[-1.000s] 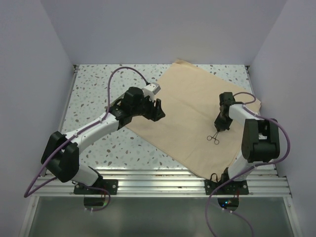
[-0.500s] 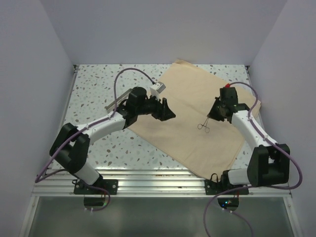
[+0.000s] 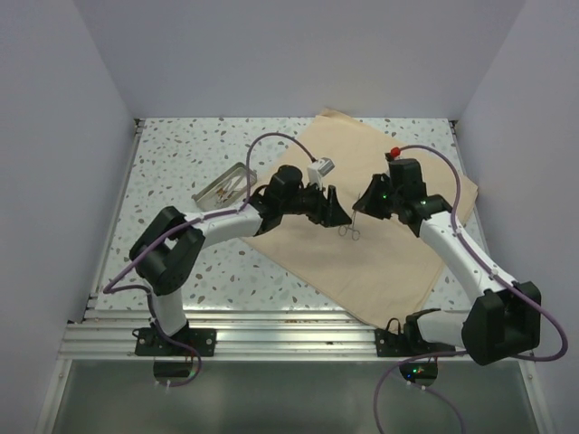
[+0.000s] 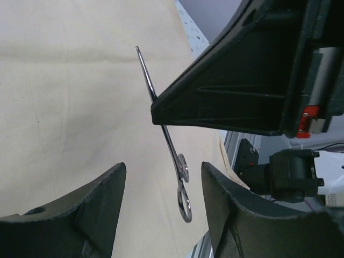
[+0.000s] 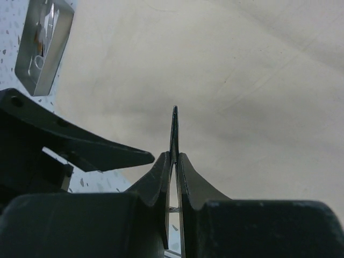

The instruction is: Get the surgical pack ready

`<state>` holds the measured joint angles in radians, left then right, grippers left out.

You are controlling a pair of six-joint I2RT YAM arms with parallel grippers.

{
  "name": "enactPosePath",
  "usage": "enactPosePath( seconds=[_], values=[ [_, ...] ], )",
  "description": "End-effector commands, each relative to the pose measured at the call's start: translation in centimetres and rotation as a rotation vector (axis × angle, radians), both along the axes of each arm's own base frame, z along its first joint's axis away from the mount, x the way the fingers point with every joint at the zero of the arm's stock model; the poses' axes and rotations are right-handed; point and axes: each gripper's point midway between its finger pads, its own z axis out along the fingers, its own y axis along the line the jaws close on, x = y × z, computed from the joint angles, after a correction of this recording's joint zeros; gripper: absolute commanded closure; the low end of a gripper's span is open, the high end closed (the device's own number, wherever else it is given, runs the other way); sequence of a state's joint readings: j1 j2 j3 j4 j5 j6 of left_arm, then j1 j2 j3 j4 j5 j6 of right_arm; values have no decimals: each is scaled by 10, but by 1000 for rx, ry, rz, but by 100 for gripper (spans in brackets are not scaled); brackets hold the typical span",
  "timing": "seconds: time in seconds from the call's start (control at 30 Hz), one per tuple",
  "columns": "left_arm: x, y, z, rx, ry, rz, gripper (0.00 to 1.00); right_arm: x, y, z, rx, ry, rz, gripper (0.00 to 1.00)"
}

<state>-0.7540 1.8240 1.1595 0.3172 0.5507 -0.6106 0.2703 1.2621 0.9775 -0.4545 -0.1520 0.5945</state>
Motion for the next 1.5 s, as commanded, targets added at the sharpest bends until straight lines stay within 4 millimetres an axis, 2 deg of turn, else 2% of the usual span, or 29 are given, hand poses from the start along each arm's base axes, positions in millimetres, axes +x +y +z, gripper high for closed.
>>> enactPosePath(
  seconds=[0.0,0.13,0.2,0.23,0.27,0.33,0.37,0.4,0.47,0.57,0.6,0.67,0.73,0.8,0.83,0.87,0.93,1.03,1.1,1.27,1.47],
  values=[
    [12,-17,20,-65,-23,21,38,2,13,30,71,-84,41,100],
    [15,-27,17,-49,-16,26,43,-2,14,34,85,-92,50,100],
    [16,-27,11,-30,-5,26,51,-2,15,36,94,-97,54,100],
    [19,-28,13,-28,-12,30,55,-3,16,36,98,-96,57,100],
    [19,-28,13,-23,-15,30,65,-4,16,35,97,-95,57,100],
    [23,-28,11,7,-14,39,78,-3,12,32,77,-88,38,100],
    [25,-27,12,25,-36,37,91,-2,10,32,64,-90,37,96],
    [27,-24,11,58,-29,46,95,-2,8,33,53,-93,31,89],
    [36,-14,5,129,-81,71,98,-1,-1,31,0,-89,11,72],
    [56,30,-9,337,-152,162,100,0,-26,29,-122,-87,-54,64],
    [62,56,-14,430,-136,199,100,-2,-28,28,-136,-86,-57,63],
    [84,98,-19,605,-227,275,100,-4,-35,25,-160,-90,-78,62],
    [104,153,-20,814,-290,349,100,-5,-34,22,-153,-92,-72,62],
    [118,194,-19,975,-322,403,99,-8,-31,11,-148,-65,-57,62],
    [129,222,-14,1113,-383,452,99,-8,-31,7,-151,-55,-54,62],
    [134,238,-19,1199,-392,467,99,-8,-31,1,-156,-35,-55,62],
    [147,274,-15,1373,-437,508,100,-8,-31,-4,-163,-25,-49,62],
    [162,303,-22,1537,-469,478,100,-10,-28,-9,-153,-13,-32,62],
    [172,314,-31,1582,-472,456,100,-11,-27,-11,-152,-10,-26,62],
    [188,320,-54,1656,-473,323,99,-13,-26,-19,-151,7,-17,62],
    [198,333,-67,1700,-450,334,96,-14,-25,-26,-154,18,-5,62]
  ],
)
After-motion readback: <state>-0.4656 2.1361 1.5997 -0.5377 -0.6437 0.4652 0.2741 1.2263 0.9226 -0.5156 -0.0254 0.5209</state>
